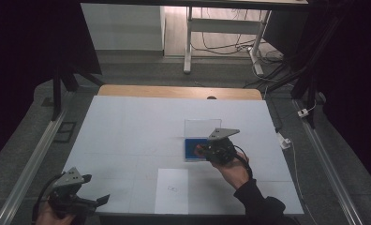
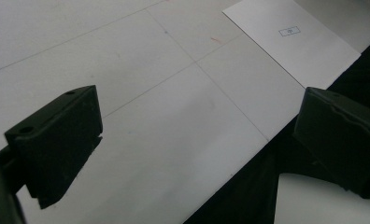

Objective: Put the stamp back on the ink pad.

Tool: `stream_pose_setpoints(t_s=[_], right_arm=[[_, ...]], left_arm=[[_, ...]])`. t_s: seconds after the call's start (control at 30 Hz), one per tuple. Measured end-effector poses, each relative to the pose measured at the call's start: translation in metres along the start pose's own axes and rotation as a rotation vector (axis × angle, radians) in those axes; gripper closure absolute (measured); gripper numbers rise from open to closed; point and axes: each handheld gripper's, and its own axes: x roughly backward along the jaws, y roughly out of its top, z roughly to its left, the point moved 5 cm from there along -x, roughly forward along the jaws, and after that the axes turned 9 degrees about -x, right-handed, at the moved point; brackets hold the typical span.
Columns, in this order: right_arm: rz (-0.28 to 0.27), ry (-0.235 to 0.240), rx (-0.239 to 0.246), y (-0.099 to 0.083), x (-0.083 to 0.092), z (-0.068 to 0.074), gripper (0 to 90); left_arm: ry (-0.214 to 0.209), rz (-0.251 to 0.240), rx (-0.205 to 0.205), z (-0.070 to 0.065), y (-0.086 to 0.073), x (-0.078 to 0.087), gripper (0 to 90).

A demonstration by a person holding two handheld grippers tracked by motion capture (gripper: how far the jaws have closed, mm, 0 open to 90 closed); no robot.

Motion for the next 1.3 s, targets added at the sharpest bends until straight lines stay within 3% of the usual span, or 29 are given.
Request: stream_pose_setpoints(t_s=[0.2, 0.67, 0.97, 1.3], right_arm=[[-0.012, -0.048, -0.012, 0.003, -0.001, -0.013, 79.9], [-0.001, -0.093, -0.036, 0.006, -0.015, -0.028, 79.8], [0.052, -0.108, 0.015, 0.000, -0.028, -0.036, 79.6], [0.088, -0.131, 0.024, -0.007, -0.042, -0.042, 79.6]], left_arm=[[0.000, 0.001, 0.000, 0.000, 0.000, 0.000, 1.1], [0.000, 0.003, -0.001, 0.000, 0.000, 0.000, 1.2], [0.001, 0.005, -0.001, 0.000, 0.000, -0.001, 1.2], [0.001, 0.005, -0.001, 0.000, 0.000, 0.000, 1.3]])
